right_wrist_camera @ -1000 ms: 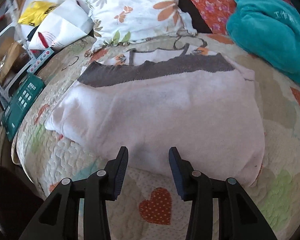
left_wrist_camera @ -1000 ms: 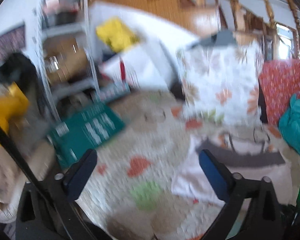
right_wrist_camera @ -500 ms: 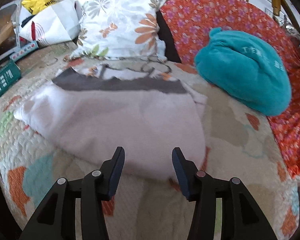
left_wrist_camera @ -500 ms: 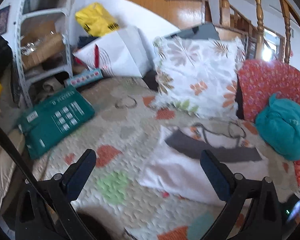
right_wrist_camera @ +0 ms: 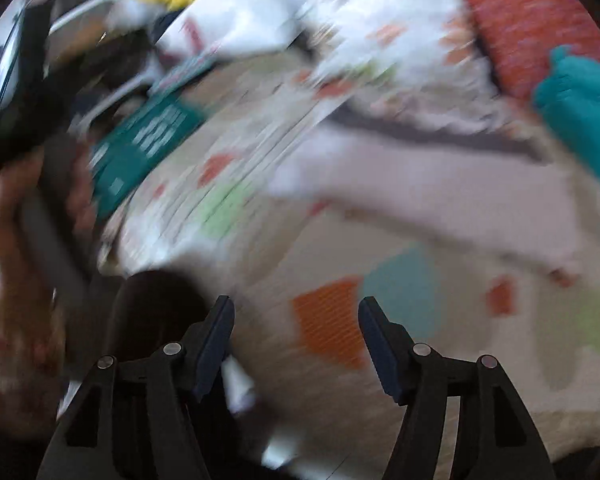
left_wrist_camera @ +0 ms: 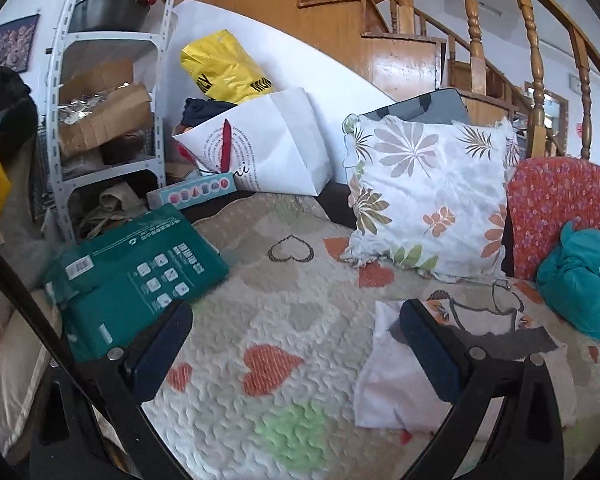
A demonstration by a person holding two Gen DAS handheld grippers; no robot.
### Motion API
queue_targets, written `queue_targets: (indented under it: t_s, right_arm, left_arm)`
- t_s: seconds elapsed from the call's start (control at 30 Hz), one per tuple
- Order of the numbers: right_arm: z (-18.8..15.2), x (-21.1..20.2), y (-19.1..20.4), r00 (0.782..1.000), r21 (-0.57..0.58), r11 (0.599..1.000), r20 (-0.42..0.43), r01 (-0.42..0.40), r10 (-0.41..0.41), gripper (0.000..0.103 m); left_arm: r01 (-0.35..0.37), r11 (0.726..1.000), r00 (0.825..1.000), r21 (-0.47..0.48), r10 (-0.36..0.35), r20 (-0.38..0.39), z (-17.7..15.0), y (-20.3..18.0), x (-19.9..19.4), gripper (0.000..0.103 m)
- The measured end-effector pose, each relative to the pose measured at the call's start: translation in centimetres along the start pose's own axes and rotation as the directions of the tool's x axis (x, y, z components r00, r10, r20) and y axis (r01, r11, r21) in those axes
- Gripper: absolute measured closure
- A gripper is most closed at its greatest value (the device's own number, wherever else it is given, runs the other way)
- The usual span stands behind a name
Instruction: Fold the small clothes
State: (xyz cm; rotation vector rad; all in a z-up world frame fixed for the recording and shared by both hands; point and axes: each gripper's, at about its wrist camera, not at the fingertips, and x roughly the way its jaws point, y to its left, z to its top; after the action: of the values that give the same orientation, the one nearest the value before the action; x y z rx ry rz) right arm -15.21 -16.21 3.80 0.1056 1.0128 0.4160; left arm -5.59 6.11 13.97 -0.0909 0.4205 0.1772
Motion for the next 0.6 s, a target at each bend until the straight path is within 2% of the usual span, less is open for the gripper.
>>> queue_targets:
  t_s: [0.07, 0.23, 0.27, 0.37, 0.43, 0.53, 0.6]
  right_arm:
    - [0.1, 1.4, 0.2, 0.998, 0.047, 0.999, -0.062, 0.001, 0.002, 0.034]
    - [1.0, 2.2, -0.7, 0.998, 0.216, 0.976, -0.065, 0.024, -0.01, 0.033]
    - [1.1, 2.9, -0.1, 0.997, 0.215, 0.976, -0.081, 0.022, -0.005, 0.033]
    - [1.8, 5.8, 3.3, 0.984, 0.109, 0.994, -0.176, 0.0, 0.02, 0.033]
    - [1.7, 6.4, 5.5, 0.977, 0.005, 1.0, -0.211, -0.007, 0.008, 0.033]
    - [1.6, 6.4, 7.1, 0.975, -0.079, 0.996, -0.217, 0.031, -0.047, 0.033]
    - [1.2, 6.5, 7.2, 0.972, -0.102, 0.994, -0.227, 0.045, -0.067, 0.032]
  left_arm:
    - [0.006, 1.0, 1.0, 0.008, -0.007, 0.01, 0.9, 1.1, 0.5, 0.0]
    - [0.05, 0.999, 0.997, 0.004, -0.05, 0.059, 3.6, 2.8, 1.2, 0.0]
    - [0.056, 0.998, 0.996, -0.003, -0.055, 0.074, 3.9, 3.2, 1.2, 0.0]
    - [0.074, 0.997, 0.991, -0.039, -0.069, 0.11, 4.3, 5.0, 1.2, 0.0]
    - [0.08, 0.995, 0.992, -0.06, -0.074, 0.1, 4.2, 6.1, 1.7, 0.0]
    - [0.085, 0.993, 0.995, -0.083, -0.079, 0.066, 3.4, 7.2, 2.1, 0.0]
    - [0.062, 0.995, 0.996, -0.084, -0.057, 0.067, 2.7, 7.7, 1.6, 0.0]
